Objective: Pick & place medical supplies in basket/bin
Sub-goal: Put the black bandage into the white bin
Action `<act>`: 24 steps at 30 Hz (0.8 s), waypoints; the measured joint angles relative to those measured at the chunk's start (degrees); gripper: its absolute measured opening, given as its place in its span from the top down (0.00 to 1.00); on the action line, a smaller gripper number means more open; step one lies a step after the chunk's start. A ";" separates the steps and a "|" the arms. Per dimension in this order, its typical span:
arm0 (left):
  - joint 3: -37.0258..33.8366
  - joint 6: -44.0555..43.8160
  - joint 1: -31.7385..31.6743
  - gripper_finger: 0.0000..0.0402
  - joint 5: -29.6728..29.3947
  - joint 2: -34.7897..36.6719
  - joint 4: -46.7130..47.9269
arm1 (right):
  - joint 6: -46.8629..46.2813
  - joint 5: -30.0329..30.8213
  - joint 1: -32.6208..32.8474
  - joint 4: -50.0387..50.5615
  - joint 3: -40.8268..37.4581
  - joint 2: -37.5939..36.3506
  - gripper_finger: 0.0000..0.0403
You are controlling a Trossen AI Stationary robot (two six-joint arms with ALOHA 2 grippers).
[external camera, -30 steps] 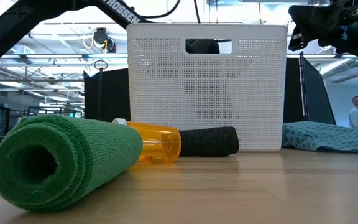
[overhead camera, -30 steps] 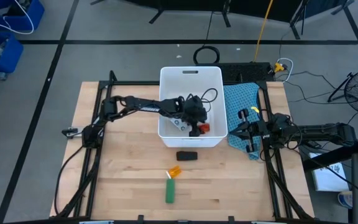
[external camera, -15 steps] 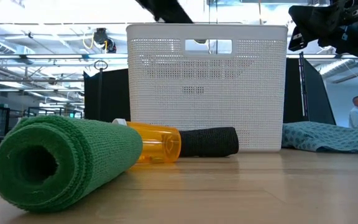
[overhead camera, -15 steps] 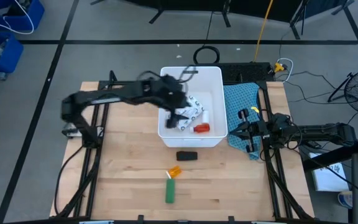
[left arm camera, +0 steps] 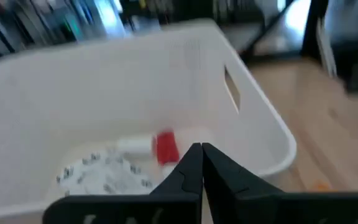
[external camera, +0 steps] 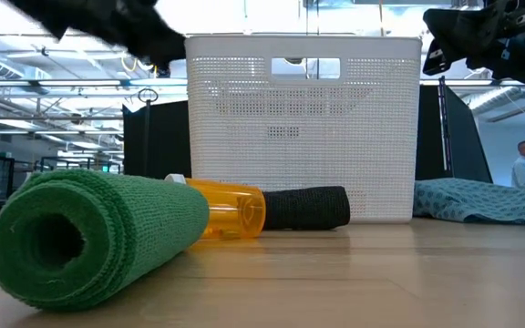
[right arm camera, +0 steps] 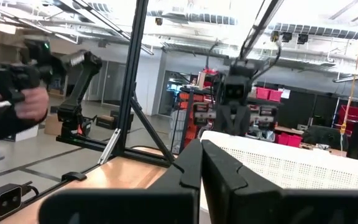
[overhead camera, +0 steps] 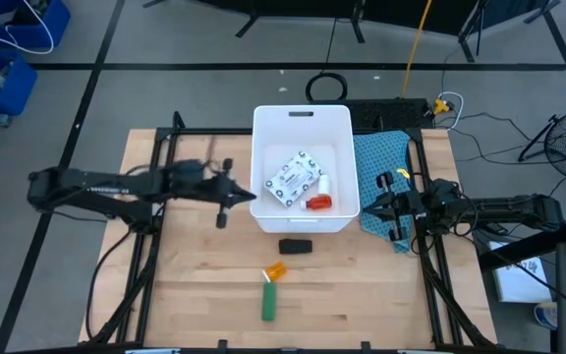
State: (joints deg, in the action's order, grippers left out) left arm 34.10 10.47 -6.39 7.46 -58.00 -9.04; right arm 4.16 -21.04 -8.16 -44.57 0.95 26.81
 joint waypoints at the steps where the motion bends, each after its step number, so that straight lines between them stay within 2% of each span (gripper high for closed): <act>1: -4.38 -1.12 0.00 0.99 0.00 1.56 -6.53 | -0.02 0.00 0.00 0.04 0.00 0.00 1.00; 4: -16.26 -4.07 -0.46 0.99 -0.49 4.52 -23.14 | -0.02 0.00 0.00 -0.04 0.00 0.00 1.00; 6: -22.65 -6.71 -1.18 0.99 -1.89 5.13 -29.93 | -0.02 0.00 0.00 -0.18 0.00 0.00 1.00; 9: -28.20 -10.55 -2.05 0.99 -4.48 5.38 -38.36 | -0.02 -0.02 0.00 -0.15 0.01 0.00 1.00; 18: -31.03 -9.35 -2.76 1.00 -4.73 5.19 -40.11 | 0.91 0.20 0.00 0.08 0.01 0.24 1.00; 24: -31.03 -9.27 -4.84 1.00 -1.47 5.16 -37.90 | 1.27 0.24 0.00 -0.03 0.02 0.24 1.00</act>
State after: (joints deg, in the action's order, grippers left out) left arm 3.07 1.20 -11.23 5.99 -52.84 -46.95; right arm 5.43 -20.80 -8.16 -44.60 0.97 27.05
